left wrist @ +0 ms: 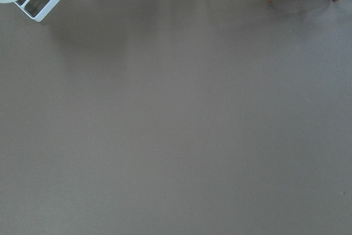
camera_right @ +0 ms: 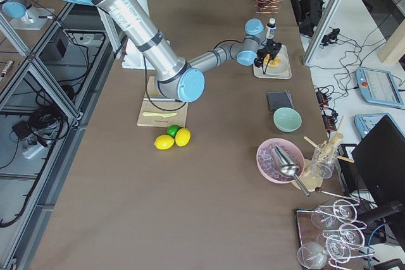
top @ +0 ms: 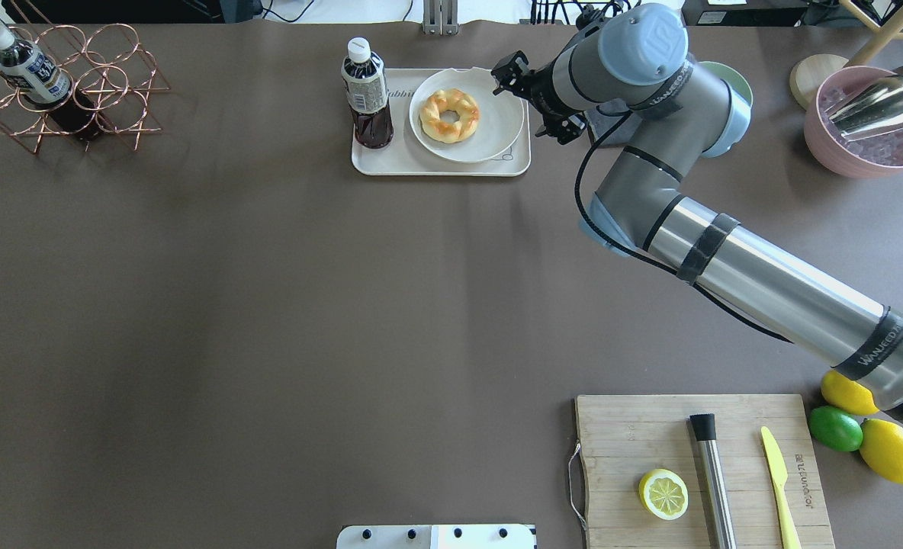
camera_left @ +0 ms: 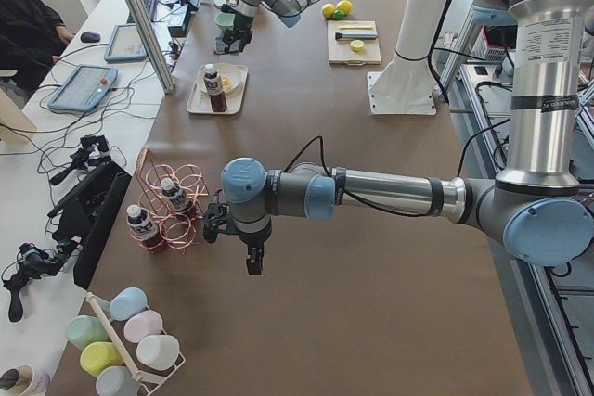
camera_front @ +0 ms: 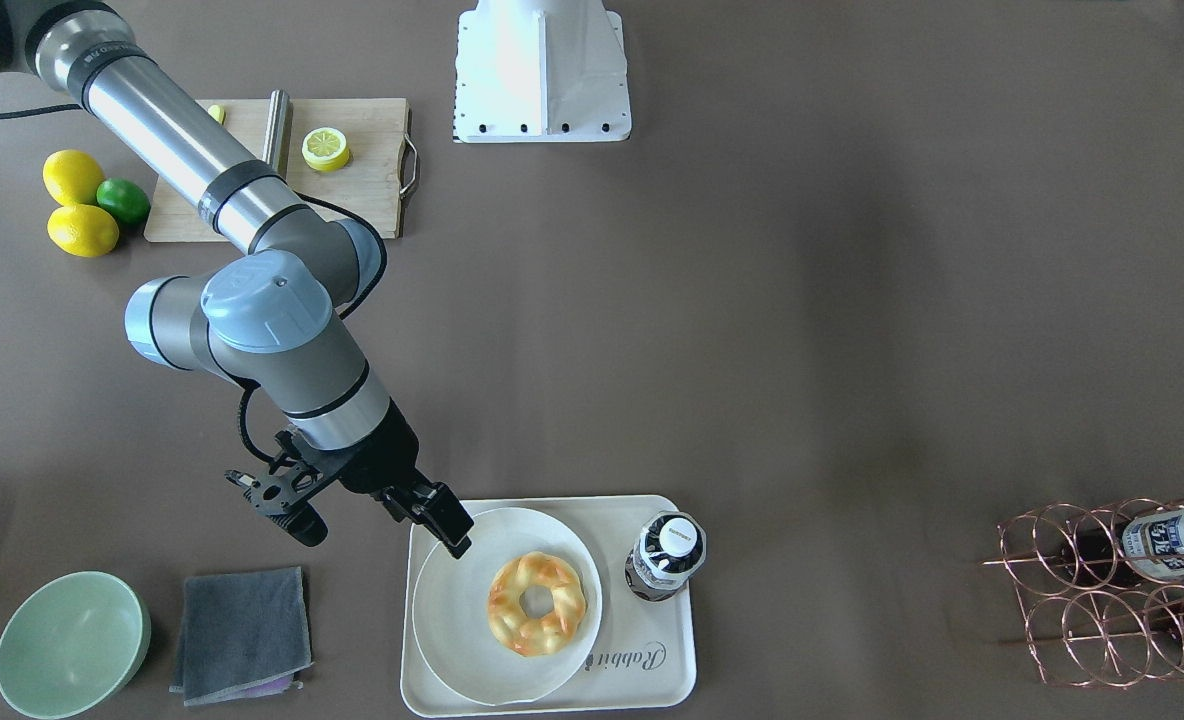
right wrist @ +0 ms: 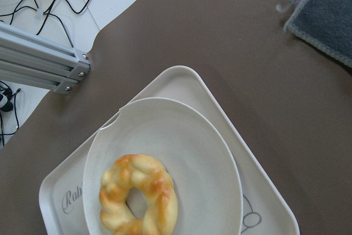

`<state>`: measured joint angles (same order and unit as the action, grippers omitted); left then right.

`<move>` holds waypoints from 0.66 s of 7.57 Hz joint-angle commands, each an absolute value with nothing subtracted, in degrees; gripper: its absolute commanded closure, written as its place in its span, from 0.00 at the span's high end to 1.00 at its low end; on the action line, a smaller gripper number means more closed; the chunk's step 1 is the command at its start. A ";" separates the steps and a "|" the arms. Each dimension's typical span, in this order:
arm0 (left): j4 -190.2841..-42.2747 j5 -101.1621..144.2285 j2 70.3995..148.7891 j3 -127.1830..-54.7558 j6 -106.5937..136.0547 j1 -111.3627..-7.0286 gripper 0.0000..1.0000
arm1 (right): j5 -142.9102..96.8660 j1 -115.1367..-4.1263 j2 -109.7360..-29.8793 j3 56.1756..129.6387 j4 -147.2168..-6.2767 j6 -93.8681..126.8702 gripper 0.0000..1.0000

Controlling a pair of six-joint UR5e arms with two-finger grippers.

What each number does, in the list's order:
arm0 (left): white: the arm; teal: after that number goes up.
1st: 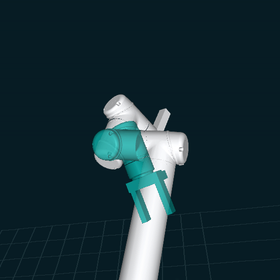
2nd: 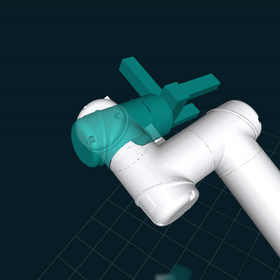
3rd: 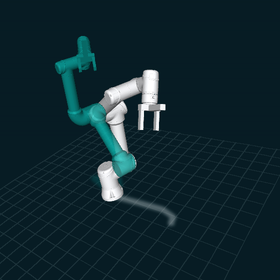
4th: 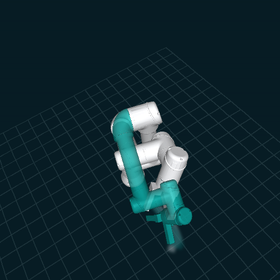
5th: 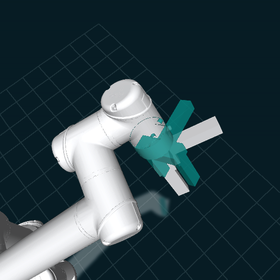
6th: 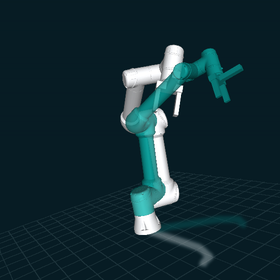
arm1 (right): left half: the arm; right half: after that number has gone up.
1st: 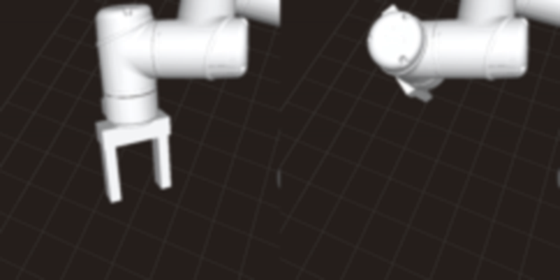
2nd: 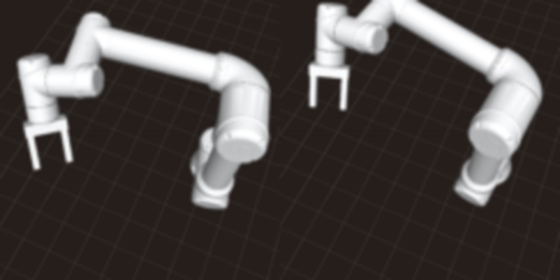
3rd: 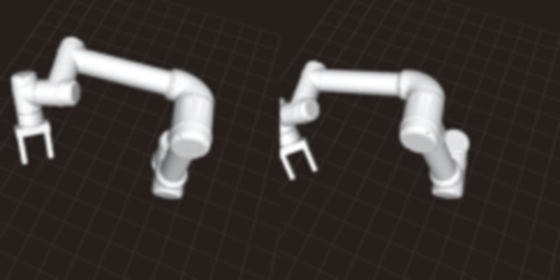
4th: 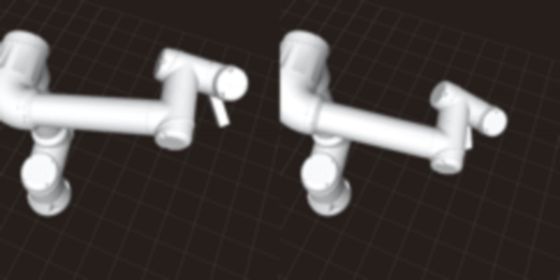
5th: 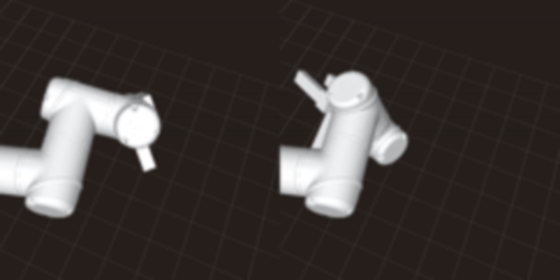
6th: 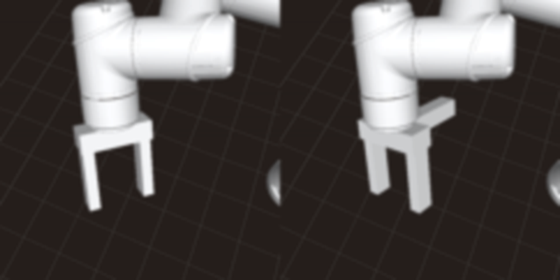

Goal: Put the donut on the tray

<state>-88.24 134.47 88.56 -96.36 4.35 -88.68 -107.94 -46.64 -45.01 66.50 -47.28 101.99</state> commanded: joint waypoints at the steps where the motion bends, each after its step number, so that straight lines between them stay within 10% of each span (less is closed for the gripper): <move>1: -88.24 134.47 88.42 -96.42 4.31 -88.68 0.98 | -112.14 -52.36 -52.87 77.56 -50.25 98.29 1.00; 5: -88.24 134.47 87.89 -96.94 4.31 -88.77 0.98 | -111.71 -60.26 -72.30 100.16 -67.71 71.00 1.00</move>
